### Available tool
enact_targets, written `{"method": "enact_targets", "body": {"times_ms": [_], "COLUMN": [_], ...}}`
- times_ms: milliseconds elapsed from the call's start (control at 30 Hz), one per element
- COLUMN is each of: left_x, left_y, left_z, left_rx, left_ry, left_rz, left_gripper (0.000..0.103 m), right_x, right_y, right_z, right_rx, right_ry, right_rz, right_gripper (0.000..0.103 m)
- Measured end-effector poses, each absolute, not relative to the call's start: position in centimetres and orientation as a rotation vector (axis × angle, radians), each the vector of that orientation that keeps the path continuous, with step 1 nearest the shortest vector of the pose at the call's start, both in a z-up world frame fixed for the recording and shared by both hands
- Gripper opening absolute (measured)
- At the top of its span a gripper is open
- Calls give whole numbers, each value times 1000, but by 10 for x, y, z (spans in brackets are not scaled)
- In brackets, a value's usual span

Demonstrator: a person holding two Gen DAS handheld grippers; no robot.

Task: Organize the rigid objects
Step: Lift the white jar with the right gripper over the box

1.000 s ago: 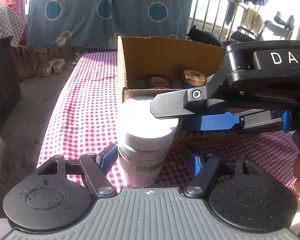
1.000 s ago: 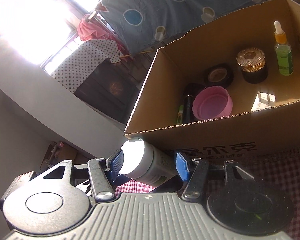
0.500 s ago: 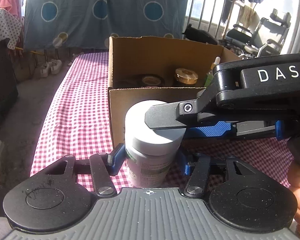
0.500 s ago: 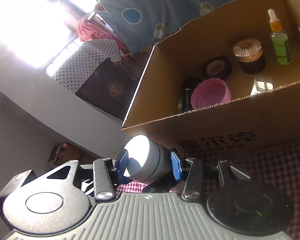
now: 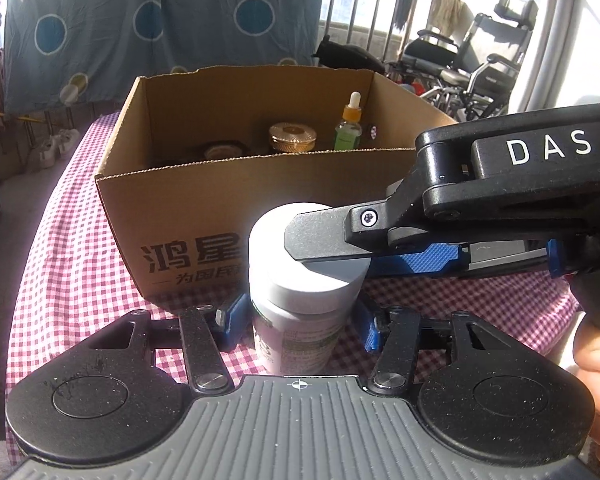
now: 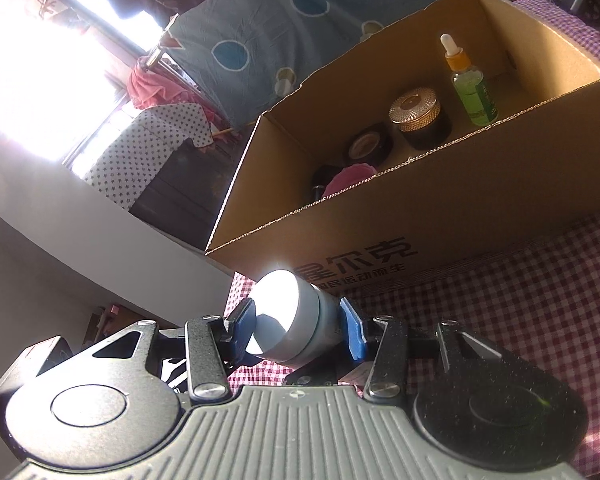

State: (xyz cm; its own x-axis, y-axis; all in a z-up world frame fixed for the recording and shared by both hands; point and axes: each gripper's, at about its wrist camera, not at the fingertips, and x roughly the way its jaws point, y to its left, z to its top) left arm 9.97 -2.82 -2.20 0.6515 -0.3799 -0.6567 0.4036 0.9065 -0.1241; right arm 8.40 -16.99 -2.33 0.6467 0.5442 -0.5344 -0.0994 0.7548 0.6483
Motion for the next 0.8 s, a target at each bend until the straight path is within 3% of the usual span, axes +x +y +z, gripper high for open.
{"method": "enact_targets", "body": {"times_ms": [800], "left_x": [106], "left_y": [-47], "left_z": [-29], "left_rx": [92], "left_ry": [723], "left_rz": [-469], "left_gripper": [54], "right_x": [78], "right_y": [-186], "right_z": [-28], "right_rx": [643], "right_ry": [782], "right_rz": [378], "right_gripper": [50]}}
